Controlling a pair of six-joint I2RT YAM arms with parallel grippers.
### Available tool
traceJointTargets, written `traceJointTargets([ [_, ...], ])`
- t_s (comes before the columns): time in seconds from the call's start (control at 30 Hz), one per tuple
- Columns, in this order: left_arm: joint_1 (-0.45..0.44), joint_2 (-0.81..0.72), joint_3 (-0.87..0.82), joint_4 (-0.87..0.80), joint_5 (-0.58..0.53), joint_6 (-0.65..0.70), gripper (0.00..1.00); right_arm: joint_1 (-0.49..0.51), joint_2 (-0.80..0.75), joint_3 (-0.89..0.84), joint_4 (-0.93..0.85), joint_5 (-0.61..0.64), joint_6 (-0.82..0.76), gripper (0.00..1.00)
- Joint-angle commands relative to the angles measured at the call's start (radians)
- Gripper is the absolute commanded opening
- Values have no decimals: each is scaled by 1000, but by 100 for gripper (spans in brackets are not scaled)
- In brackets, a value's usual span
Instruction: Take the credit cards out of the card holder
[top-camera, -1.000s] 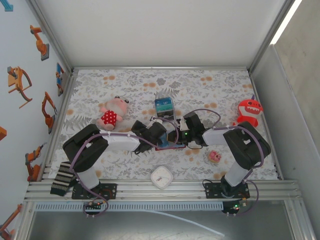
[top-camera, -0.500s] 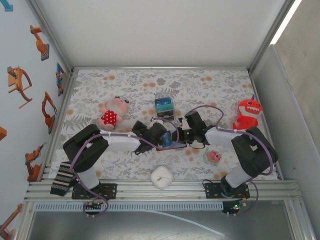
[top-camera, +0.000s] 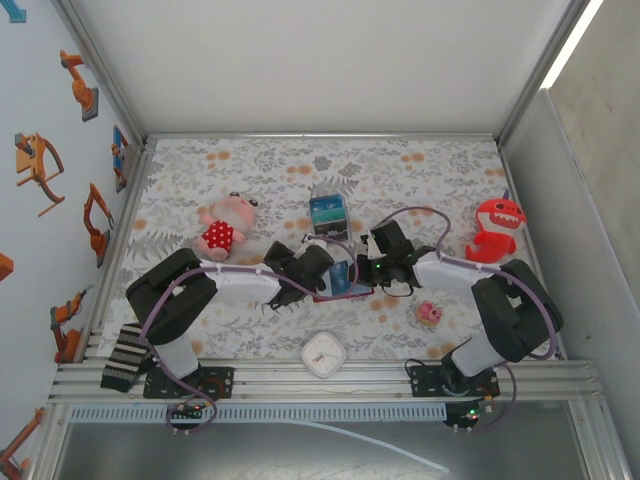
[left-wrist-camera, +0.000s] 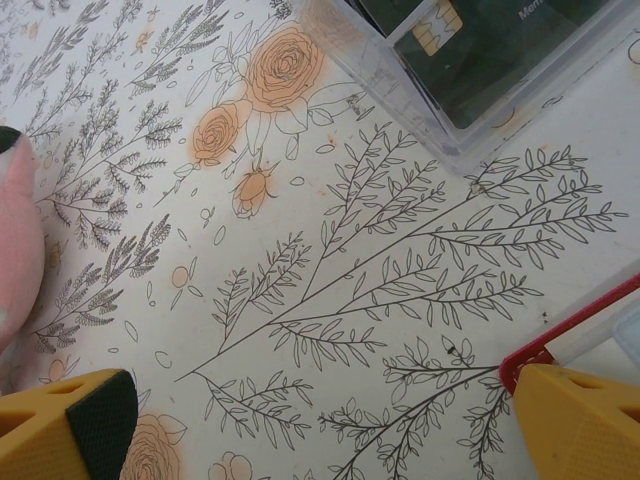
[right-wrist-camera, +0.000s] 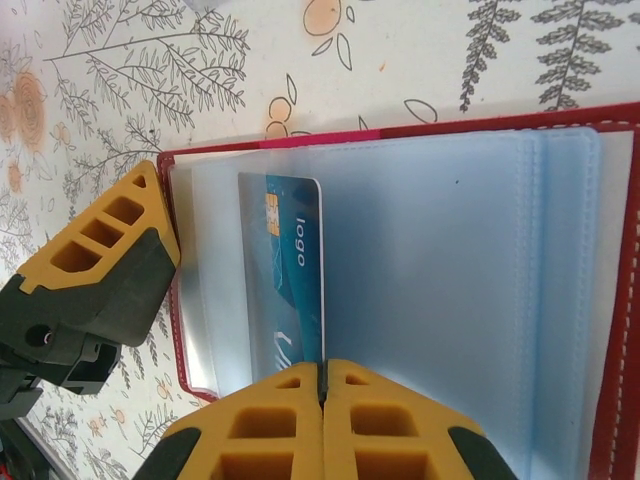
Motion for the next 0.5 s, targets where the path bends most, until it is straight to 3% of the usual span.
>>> traceJointTargets([
  [0.0,-17,-51,20,9,1,39,97,-2,-25,20,-48,30,-16,0],
  [0.2,-56,-90,49,54,36,97,97,-2,-24,25,-41,21,-12,0],
  [0.47,-66,-12,77,88,78,89,97,-2,-16,28,-32,14,-9,0],
])
